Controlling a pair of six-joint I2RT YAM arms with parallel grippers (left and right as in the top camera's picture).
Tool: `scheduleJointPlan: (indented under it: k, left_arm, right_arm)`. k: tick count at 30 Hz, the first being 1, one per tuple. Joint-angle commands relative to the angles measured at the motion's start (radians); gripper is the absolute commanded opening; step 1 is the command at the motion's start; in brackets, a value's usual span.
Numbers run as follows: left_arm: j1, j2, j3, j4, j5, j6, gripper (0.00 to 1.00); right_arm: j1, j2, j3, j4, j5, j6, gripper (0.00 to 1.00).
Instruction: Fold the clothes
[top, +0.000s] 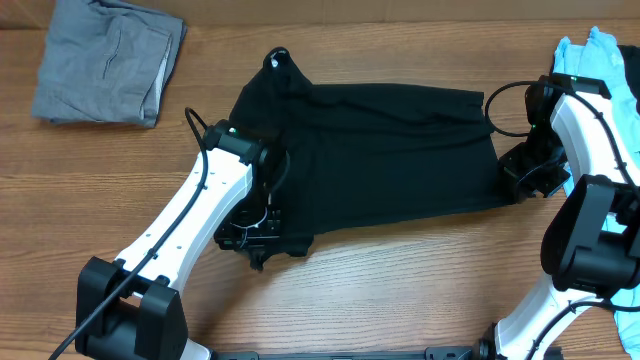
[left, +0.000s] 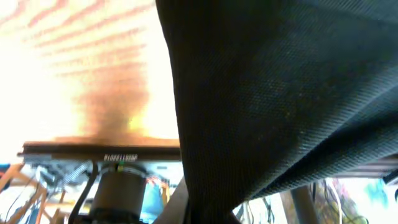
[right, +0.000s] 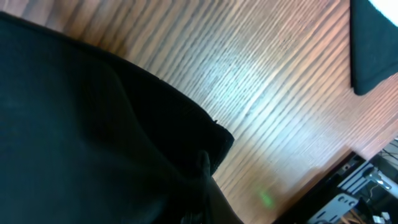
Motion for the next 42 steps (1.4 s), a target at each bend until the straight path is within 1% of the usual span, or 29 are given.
scheduleJointPlan:
  k: [1,8,14,18,20,22,29,31,32,33,34,35,36,37,38,39,42]
  left_arm:
    - [0.005,-0.003,-0.007,0.038,-0.026,-0.009,0.06]
    - [0.005,-0.002,-0.007,0.207,-0.042,-0.009,0.04]
    - [0.005,-0.002,-0.007,0.34,-0.155,-0.01,0.04]
    - [0.005,0.005,-0.008,0.395,-0.247,-0.011,0.04]
    - [0.005,0.011,-0.017,0.435,-0.319,-0.027,0.04]
    - [0.008,0.015,-0.03,0.468,-0.346,-0.04,0.04]
    - [0.045,0.1,-0.043,0.598,-0.349,-0.036,0.06]
    - [0.049,0.128,-0.043,0.622,-0.351,-0.035,0.08]
    - [0.051,0.144,-0.043,0.64,-0.35,-0.028,0.11]
    - [0.051,0.157,-0.043,0.654,-0.351,-0.028,0.22]
    - [0.051,0.18,-0.043,0.686,-0.351,-0.028,0.54]
    - [0.051,0.189,-0.043,0.702,-0.351,-0.028,0.69]
    - [0.052,0.193,-0.043,0.715,-0.352,-0.027,0.75]
    - [0.052,0.193,-0.042,0.731,-0.355,-0.021,0.77]
    - [0.052,0.192,-0.04,0.743,-0.356,-0.012,0.81]
    - [0.052,0.19,-0.028,0.746,-0.358,-0.01,0.82]
    - [0.053,0.19,0.042,0.74,-0.359,0.005,0.84]
  right_arm:
    - [0.007,-0.026,-0.005,0.021,0.044,0.003,0.07]
    - [0.055,-0.026,-0.008,0.125,-0.004,0.0,0.06]
    - [0.098,-0.024,-0.008,0.237,-0.009,0.001,0.06]
    - [0.103,-0.012,-0.008,0.284,-0.008,0.001,0.06]
    - [0.101,0.004,-0.008,0.312,-0.008,0.001,0.06]
    - [0.101,0.018,-0.008,0.334,-0.008,0.001,0.05]
    - [0.101,0.029,-0.008,0.377,-0.009,0.002,0.04]
    - [0.102,0.029,-0.008,0.376,-0.009,0.002,0.04]
    - [0.102,0.029,-0.008,0.38,-0.009,0.002,0.05]
    - [0.102,0.029,-0.008,0.385,-0.009,0.002,0.11]
    - [0.102,0.029,-0.008,0.397,-0.009,0.002,0.38]
    - [0.102,0.029,-0.008,0.404,-0.009,0.002,0.51]
    - [0.102,0.029,-0.008,0.409,-0.009,0.001,0.63]
    - [0.102,0.029,-0.008,0.416,-0.009,0.001,0.7]
    - [0.102,0.029,-0.008,0.423,-0.009,0.001,0.77]
    - [0.102,0.029,-0.006,0.43,-0.009,0.0,0.8]
    - [0.099,0.028,0.022,0.434,-0.009,-0.018,0.86]
